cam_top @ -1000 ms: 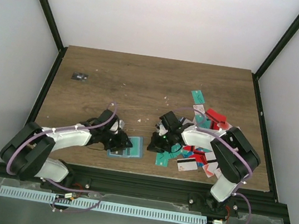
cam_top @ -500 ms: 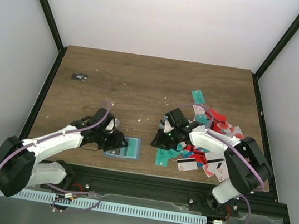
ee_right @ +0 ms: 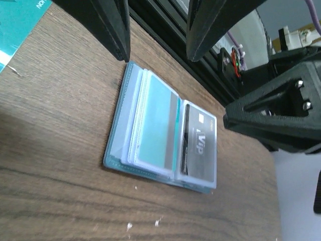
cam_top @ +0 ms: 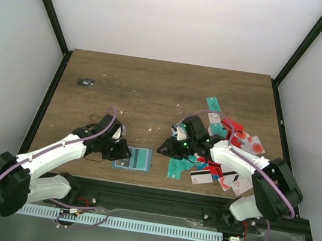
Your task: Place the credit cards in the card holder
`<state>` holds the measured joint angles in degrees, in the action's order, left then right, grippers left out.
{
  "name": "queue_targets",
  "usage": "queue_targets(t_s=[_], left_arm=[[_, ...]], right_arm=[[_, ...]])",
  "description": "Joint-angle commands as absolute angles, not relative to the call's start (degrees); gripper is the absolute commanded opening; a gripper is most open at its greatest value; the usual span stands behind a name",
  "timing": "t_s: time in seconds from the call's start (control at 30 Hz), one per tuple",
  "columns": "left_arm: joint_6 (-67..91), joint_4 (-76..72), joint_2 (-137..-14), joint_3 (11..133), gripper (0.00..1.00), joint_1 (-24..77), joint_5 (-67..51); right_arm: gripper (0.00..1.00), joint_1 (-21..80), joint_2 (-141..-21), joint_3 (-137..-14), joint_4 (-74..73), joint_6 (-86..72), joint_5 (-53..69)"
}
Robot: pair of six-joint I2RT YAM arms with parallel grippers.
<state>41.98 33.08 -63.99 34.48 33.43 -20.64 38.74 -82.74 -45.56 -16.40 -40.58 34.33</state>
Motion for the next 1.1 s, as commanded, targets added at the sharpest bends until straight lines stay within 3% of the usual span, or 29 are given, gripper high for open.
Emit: queue_targets(t_s=[0.0,0.27,1.07], left_arm=[[41.02,32.28,-66.33,35.60,0.19,33.81,-20.97],[38.52,30.21,-71.86,36.48,0.11,34.19,-21.27],[36.91,26.71,-82.59,37.28,0.04,36.15,-20.43]], right_arm=[[0.34,38.41,-83.92,-43.43,-8.86,-43.00,41.58],[0.35,38.80,-86.72,-42.84,-4.84,-44.46,44.22],[0.37,41.57,-93.50,-43.80,-1.36,-45.00,45.17]])
